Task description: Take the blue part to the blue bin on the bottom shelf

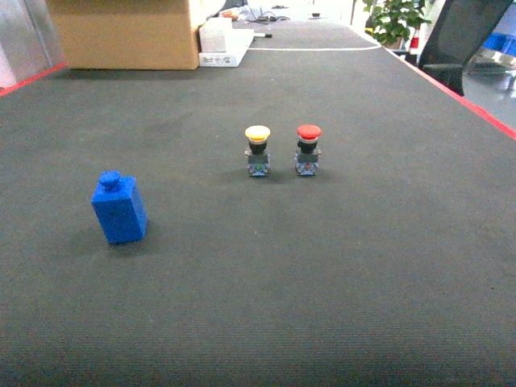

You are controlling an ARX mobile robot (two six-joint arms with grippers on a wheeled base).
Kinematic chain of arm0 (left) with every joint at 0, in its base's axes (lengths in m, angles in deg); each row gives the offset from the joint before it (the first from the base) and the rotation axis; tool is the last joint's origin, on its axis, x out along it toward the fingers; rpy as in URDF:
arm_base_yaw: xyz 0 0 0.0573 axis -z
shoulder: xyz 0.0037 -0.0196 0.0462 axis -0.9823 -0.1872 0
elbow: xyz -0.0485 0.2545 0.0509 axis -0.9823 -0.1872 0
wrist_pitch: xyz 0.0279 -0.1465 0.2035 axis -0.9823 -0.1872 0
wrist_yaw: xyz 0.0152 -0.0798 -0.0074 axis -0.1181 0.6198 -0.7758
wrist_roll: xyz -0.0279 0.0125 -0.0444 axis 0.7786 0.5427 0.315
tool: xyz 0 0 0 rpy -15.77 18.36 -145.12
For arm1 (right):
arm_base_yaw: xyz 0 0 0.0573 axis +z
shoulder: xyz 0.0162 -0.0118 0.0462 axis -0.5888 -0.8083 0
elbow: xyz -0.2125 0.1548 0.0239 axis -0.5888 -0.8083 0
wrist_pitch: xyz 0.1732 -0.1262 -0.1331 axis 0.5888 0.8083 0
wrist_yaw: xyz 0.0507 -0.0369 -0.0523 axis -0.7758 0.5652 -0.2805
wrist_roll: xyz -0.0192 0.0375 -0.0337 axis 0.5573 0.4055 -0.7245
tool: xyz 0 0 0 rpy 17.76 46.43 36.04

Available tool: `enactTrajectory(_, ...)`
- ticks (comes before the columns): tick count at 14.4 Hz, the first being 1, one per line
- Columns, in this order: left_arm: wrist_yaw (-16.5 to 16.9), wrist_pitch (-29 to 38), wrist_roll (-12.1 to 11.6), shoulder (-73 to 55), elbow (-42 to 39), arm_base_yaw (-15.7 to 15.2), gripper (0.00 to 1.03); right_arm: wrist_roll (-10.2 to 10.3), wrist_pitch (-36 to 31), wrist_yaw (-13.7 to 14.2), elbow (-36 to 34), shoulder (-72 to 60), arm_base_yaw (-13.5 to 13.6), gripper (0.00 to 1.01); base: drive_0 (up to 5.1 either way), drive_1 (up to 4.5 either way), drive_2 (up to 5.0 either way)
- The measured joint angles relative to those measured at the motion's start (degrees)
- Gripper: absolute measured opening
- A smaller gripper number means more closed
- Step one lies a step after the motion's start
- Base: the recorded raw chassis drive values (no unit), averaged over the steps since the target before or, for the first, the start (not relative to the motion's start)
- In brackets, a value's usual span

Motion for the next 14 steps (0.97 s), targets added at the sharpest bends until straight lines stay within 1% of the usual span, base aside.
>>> enactTrajectory(9, -0.09, -0.20, 0.02, 0.00, -0.02, 0.00, 0.98, 0.02, -0.11, 0.13, 0.00, 0.00, 0.00, 0.98, 0.0, 0.00, 0.0)
enactTrajectory(10, -4.68, -3.08, 1.84, -4.39, 1.31, 1.99, 0.98, 0.02, -0.09, 0.17, 0.00, 0.00, 0.00, 0.98, 0.0, 0.00, 0.0)
enactTrajectory(11, -4.96, 2.99, 2.86, -13.51, 2.23, 2.27, 0.98, 0.00, -0.13, 0.11, 0.00, 0.00, 0.00, 0.98, 0.0, 0.00, 0.0)
enactTrajectory(12, -4.79, 9.73, 2.91, -21.31, 3.26, 2.60, 0.98, 0.00, -0.11, 0.13, 0.00, 0.00, 0.00, 0.98, 0.0, 0.00, 0.0)
enactTrajectory(13, -4.24, 20.06, 2.60, -32.41, 5.35, 3.23, 0.98, 0.00, -0.09, 0.13, 0.00, 0.00, 0.00, 0.98, 0.0, 0.00, 0.0)
enactTrajectory(14, -3.82, 29.53, 1.84, -42.93, 7.67, 4.63, 0.98, 0.00, -0.11, 0.13, 0.00, 0.00, 0.00, 0.98, 0.0, 0.00, 0.0)
